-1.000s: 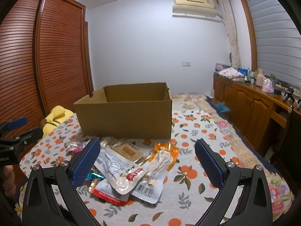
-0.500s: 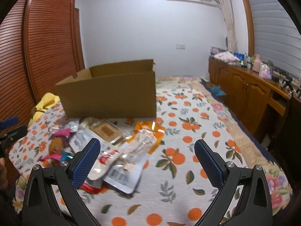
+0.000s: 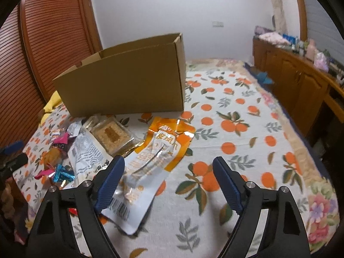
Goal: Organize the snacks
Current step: 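Lower the right tool onto the orange-and-white chicken-feet pouch while the left tool approaches the white pouch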
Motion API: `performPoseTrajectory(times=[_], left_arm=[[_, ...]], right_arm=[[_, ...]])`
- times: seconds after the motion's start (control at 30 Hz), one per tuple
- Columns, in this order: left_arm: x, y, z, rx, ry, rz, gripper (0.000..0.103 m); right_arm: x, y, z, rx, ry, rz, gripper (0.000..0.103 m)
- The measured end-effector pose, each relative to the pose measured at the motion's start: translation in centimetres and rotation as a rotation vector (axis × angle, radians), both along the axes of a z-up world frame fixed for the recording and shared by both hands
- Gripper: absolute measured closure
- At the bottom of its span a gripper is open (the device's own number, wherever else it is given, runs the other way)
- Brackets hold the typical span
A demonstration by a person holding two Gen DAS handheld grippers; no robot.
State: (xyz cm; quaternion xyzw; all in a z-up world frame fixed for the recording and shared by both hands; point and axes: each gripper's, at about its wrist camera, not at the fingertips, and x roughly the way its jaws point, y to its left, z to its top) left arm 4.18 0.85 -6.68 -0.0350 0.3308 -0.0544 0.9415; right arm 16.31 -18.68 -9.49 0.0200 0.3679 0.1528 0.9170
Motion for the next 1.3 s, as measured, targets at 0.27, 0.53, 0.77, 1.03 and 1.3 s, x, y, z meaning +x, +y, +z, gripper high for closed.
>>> performPoseTrajectory(times=[0.27, 0.53, 0.77, 1.03, 1.3], left_arm=[[2.3, -1.6, -0.2, -0.026, 0.038, -0.035, 0.0], [4.9, -4.8, 0.0, -0.039, 0.091, -0.082, 0.001], [6.6, -7.0, -0.5, -0.032, 0.153, -0.109, 0.003], [7.9, -7.6, -1.6, -0.034, 0.227, -0.103, 0.007], [9.1, -9.2, -2.4, 0.034, 0.265, -0.102, 0.002]], right_arm=[[3.8, 1.6, -1.4, -0.006, 0.155, 0.062, 0.024], [5.0, 3.2, -1.6, -0.134, 0.168, 0.118, 0.026], [4.6, 1.6, -1.4, -0.18, 0.157, 0.131, 0.051], [4.1, 1.1, -1.7, -0.179, 0.112, 0.134, 0.051], [3.9, 1.5, -2.0, -0.196, 0.072, 0.128, 0.049]])
